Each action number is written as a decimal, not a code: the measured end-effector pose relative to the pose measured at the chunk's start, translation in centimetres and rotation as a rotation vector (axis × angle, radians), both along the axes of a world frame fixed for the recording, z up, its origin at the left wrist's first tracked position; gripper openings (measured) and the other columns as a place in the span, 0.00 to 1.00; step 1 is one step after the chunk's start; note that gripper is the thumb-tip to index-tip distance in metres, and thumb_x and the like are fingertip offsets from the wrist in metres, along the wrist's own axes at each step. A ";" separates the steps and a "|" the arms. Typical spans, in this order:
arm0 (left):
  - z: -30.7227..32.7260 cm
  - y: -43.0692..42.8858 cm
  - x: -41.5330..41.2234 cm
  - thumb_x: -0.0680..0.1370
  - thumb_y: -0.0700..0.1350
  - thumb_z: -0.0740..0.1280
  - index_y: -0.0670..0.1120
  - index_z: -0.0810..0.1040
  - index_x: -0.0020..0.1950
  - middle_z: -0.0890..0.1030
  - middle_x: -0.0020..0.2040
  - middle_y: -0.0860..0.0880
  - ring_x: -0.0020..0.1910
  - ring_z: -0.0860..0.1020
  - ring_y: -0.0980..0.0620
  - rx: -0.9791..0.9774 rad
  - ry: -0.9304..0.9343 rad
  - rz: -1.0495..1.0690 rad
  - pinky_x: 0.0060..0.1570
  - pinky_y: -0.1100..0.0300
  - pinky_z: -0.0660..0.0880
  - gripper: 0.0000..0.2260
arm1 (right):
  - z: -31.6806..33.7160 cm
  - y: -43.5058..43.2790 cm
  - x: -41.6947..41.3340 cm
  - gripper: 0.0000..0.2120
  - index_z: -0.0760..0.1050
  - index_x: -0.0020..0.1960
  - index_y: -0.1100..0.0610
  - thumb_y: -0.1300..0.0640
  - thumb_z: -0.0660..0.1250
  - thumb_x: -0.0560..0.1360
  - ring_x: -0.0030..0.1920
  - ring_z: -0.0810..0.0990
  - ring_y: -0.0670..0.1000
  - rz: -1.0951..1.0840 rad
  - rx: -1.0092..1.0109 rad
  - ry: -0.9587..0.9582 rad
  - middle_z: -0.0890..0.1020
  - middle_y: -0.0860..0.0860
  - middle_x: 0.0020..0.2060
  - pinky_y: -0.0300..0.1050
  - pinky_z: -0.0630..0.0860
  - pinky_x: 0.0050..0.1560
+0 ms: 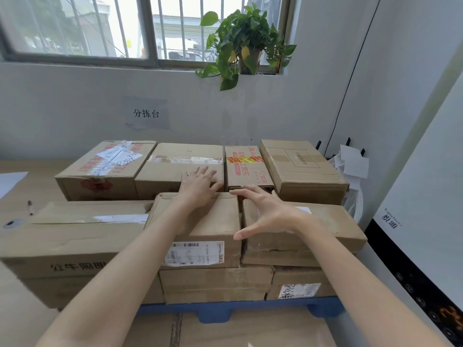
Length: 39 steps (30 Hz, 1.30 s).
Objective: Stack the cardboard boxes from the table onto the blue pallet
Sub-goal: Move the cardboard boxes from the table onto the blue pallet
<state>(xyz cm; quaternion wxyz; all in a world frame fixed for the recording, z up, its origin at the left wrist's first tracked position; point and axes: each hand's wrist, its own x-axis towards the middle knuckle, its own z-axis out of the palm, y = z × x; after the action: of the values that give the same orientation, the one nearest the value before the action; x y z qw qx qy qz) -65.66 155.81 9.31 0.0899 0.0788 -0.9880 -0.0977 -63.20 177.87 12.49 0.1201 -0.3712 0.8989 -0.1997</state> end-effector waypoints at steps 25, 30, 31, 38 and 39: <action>-0.1 -5.2 6.1 0.79 0.61 0.57 0.51 0.58 0.77 0.56 0.78 0.49 0.77 0.53 0.48 0.083 0.004 0.052 0.73 0.40 0.50 0.29 | -0.2 -4.5 0.7 0.46 0.51 0.76 0.36 0.30 0.70 0.64 0.78 0.43 0.53 0.037 0.205 -0.050 0.45 0.45 0.79 0.67 0.34 0.73; 2.6 -11.3 9.7 0.79 0.61 0.58 0.51 0.62 0.75 0.63 0.76 0.51 0.73 0.63 0.48 0.066 0.055 0.121 0.71 0.45 0.57 0.27 | 1.5 -8.6 2.0 0.46 0.54 0.76 0.38 0.31 0.71 0.65 0.77 0.52 0.53 0.077 0.074 0.002 0.54 0.45 0.78 0.67 0.47 0.74; 2.6 -13.2 10.8 0.79 0.61 0.58 0.51 0.63 0.75 0.64 0.75 0.51 0.73 0.63 0.48 0.056 0.067 0.147 0.72 0.44 0.57 0.27 | 1.6 -10.0 2.4 0.45 0.55 0.76 0.39 0.31 0.71 0.65 0.76 0.55 0.53 0.090 0.037 0.019 0.56 0.46 0.77 0.66 0.50 0.74; -0.7 -25.9 20.1 0.78 0.60 0.61 0.50 0.65 0.74 0.66 0.74 0.50 0.73 0.64 0.50 0.146 0.055 0.330 0.71 0.44 0.59 0.27 | -0.3 -20.8 5.6 0.43 0.58 0.75 0.42 0.30 0.69 0.66 0.73 0.64 0.50 0.160 0.023 0.099 0.62 0.45 0.74 0.61 0.46 0.76; -1.1 -27.2 21.1 0.78 0.60 0.62 0.49 0.64 0.75 0.66 0.74 0.49 0.73 0.64 0.49 0.167 0.044 0.344 0.71 0.45 0.60 0.28 | -0.6 -21.9 5.9 0.43 0.58 0.76 0.43 0.30 0.68 0.66 0.73 0.63 0.50 0.161 0.048 0.104 0.61 0.45 0.75 0.61 0.44 0.76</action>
<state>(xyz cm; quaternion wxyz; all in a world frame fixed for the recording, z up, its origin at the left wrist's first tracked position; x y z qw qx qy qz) -44.56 128.62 8.19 0.1200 0.2516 -0.9463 -0.1640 -57.32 155.97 11.92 0.0977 -0.4489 0.8758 -0.1480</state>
